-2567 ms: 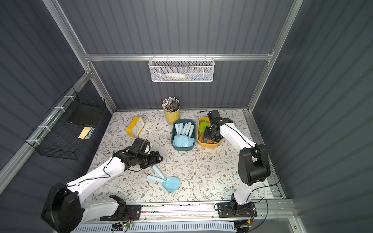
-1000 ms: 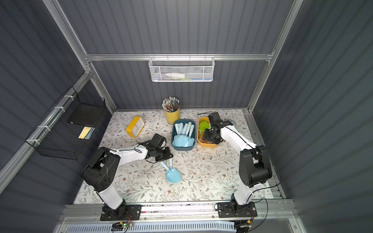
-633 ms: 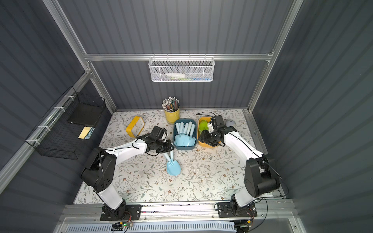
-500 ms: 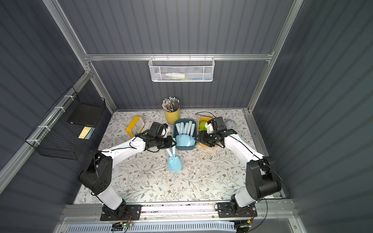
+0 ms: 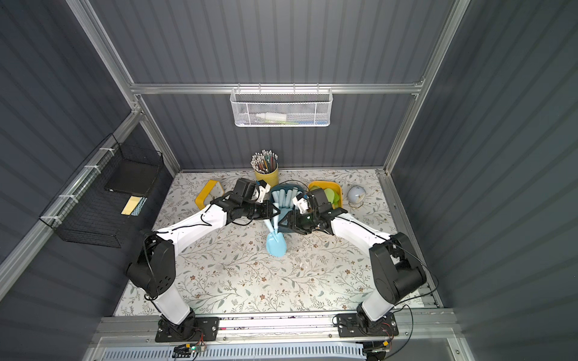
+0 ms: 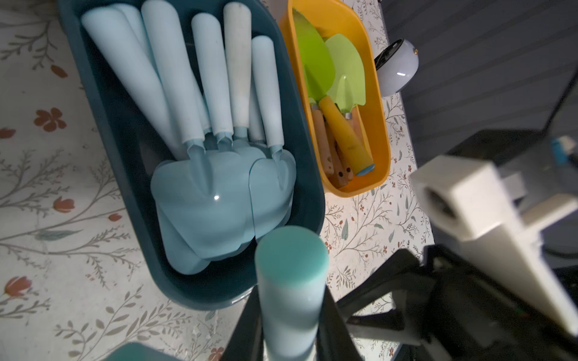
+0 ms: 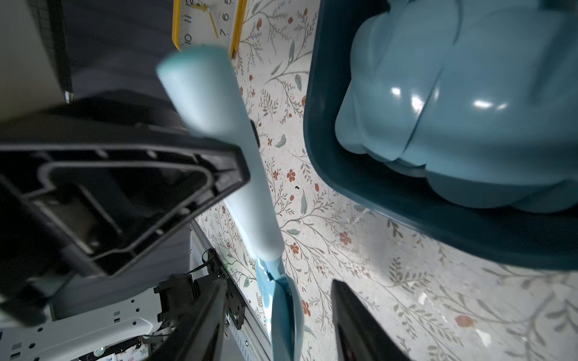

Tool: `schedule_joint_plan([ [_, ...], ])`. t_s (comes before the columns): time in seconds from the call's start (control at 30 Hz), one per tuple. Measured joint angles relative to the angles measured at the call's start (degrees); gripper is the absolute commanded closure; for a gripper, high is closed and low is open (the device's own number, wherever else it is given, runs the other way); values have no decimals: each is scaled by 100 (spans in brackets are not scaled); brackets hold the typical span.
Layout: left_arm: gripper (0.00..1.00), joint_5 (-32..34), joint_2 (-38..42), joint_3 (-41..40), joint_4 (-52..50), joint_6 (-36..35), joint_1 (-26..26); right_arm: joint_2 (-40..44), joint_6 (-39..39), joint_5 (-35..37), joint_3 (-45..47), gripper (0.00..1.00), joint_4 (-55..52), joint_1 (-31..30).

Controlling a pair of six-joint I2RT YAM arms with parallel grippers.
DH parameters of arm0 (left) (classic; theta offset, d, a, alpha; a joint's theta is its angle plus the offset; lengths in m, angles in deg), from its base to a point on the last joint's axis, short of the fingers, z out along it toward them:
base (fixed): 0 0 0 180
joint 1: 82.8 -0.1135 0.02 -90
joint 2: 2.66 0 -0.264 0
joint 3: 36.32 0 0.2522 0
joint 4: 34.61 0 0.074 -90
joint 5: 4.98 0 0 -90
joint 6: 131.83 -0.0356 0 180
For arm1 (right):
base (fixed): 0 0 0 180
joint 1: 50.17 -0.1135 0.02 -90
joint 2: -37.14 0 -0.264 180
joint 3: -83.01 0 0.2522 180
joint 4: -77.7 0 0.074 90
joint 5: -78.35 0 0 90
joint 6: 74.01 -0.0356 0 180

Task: Sort the small shovels by color and place them into the storage box
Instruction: Adjust the shovel.

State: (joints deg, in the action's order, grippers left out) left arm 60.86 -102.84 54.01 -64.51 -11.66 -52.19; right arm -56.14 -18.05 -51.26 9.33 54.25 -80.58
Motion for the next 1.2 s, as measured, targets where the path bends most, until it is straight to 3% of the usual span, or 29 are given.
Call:
schedule_joint_plan([
  [0.33, 100, -190, -24, 28, 15, -44, 0, -417, 4, -4, -254, 48, 197, -197],
  [0.57, 100, -372, 11, -531, 94, -39, -35, -509, -173, 17, -269, 70, 407, -317],
  [0.93, 100, -601, 286, -815, 79, -68, -55, -656, -474, 146, 17, 65, 918, -776],
  [1.07, 100, -667, 332, -826, 98, -129, -52, -649, -542, 199, 114, 94, 1145, -901],
  [1.13, 100, -671, 343, -863, 76, -133, -70, -627, -619, 291, 173, 100, 1246, -951],
  [1.2, 100, -664, 345, -868, 57, -170, -63, -595, -658, 389, 256, 100, 1325, -984],
])
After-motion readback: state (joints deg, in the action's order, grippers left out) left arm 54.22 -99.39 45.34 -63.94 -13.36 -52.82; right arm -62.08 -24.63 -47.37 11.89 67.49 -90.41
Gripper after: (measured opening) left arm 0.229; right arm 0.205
